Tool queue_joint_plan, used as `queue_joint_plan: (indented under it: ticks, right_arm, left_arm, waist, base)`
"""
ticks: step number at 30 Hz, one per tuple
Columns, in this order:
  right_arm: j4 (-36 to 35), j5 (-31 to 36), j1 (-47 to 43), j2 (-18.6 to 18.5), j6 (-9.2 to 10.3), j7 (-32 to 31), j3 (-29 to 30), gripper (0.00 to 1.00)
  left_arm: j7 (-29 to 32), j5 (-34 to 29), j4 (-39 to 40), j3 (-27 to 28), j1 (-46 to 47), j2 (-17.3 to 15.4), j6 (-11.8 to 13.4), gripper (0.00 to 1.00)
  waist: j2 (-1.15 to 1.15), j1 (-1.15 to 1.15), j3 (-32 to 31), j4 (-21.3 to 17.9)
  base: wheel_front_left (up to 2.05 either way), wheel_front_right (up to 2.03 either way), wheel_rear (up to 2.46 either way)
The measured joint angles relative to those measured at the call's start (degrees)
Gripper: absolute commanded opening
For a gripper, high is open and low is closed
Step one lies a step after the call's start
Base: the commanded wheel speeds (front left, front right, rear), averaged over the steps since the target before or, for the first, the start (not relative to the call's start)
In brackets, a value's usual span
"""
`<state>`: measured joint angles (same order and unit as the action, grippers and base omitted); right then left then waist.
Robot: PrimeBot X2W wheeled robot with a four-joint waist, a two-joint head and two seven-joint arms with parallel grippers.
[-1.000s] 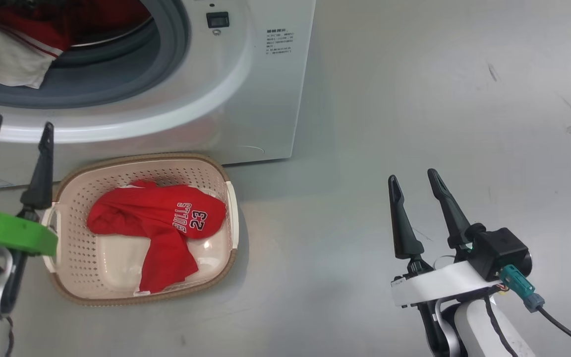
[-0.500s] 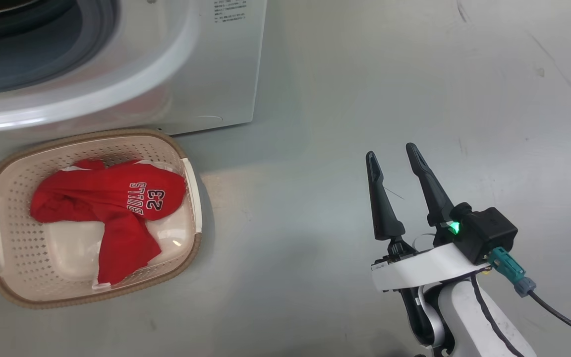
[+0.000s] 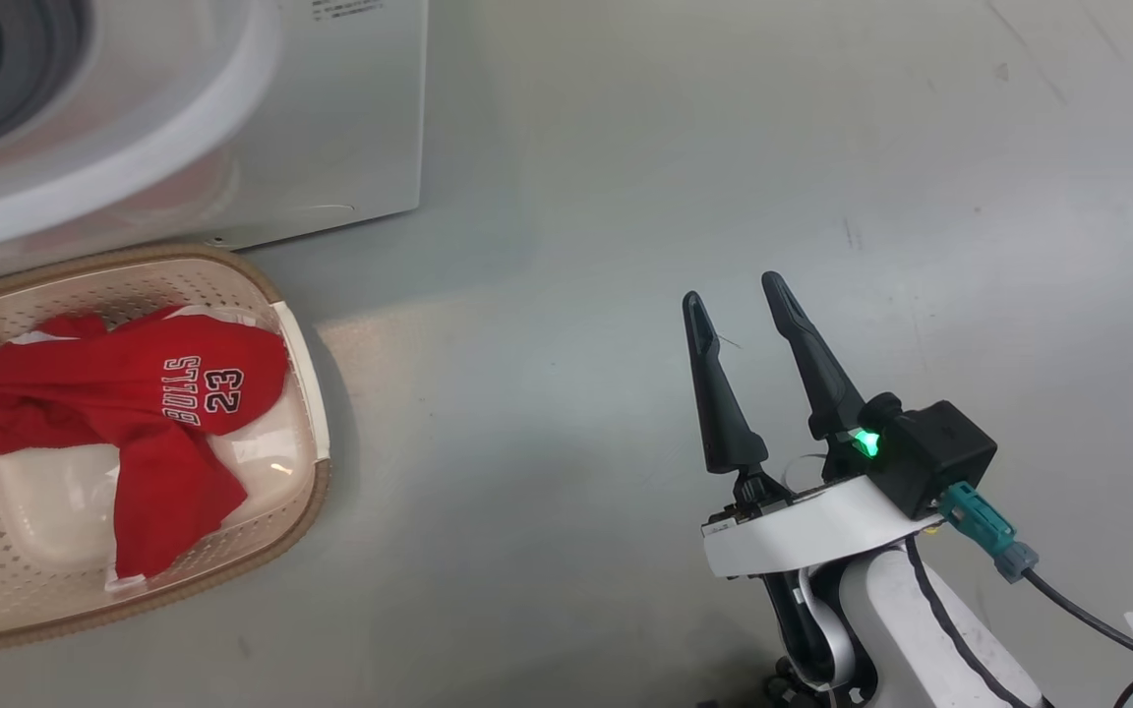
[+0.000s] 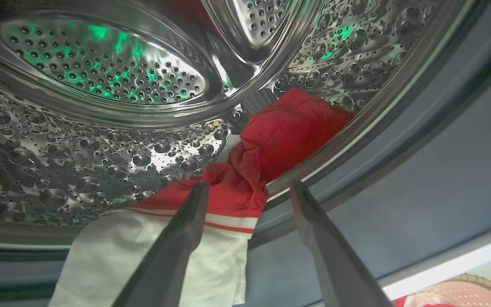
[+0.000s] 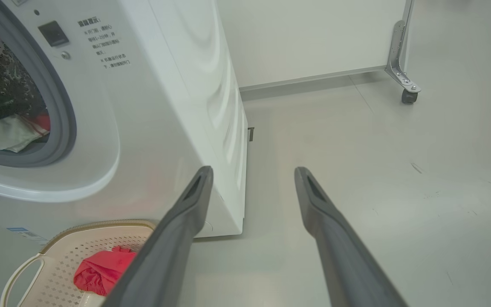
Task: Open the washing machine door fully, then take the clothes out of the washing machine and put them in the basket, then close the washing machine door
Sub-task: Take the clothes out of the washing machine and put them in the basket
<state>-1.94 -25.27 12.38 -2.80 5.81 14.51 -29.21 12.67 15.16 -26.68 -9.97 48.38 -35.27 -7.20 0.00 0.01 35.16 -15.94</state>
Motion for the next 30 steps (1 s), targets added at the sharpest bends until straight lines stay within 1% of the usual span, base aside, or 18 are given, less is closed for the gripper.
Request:
queue_joint_plan:
  ticks: [2, 8, 12, 20, 25, 30]
  right_arm:
    - [-0.2, -0.1, 0.0, 0.0, 0.38, 0.0, -0.6, 1.00]
    - [-0.8, -0.9, 0.1, 0.0, 0.45, 0.0, -1.5, 1.00]
    - [-1.5, -1.0, 0.1, 0.0, 0.86, 0.0, -1.9, 1.00]
    - [-2.2, -1.1, 0.5, 0.0, 0.92, 0.0, -3.0, 1.00]
    - [-2.4, -1.1, 1.2, 0.1, 0.98, 0.0, -3.1, 1.00]
    - [-2.6, -1.1, 1.3, 0.1, 0.99, 0.0, -3.3, 1.00]
  left_arm:
    - [1.2, -0.7, -0.7, -0.4, 1.5, -1.0, 0.0, 1.00]
    - [4.4, -0.8, -2.6, -1.1, 4.5, -2.8, -0.2, 1.00]
    - [6.1, -1.2, -3.4, -1.8, 6.2, -3.8, -0.2, 1.00]
    - [8.1, -1.8, -5.4, -3.1, 9.9, -6.0, -0.2, 1.00]
    - [9.5, -2.2, -7.4, -3.7, 11.0, -6.7, -0.2, 1.00]
    - [9.7, -2.2, -9.3, -3.7, 12.4, -7.3, -0.2, 1.00]
  waist:
    - [0.00, 0.00, 0.5, -0.7]
    - [0.00, 0.00, 1.9, -2.3]
    - [0.00, 0.00, 3.1, -3.4]
    - [0.00, 0.00, 5.5, -5.4]
    - [0.00, 0.00, 6.7, -6.2]
    - [0.00, 0.00, 7.2, -6.6]
  base:
    - [0.00, 0.00, 0.00]
    - [0.00, 0.00, 0.00]
    - [0.00, 0.00, 0.00]
    - [0.00, 0.00, 0.00]
    - [0.00, 0.00, 0.00]
    - [0.00, 0.00, 0.00]
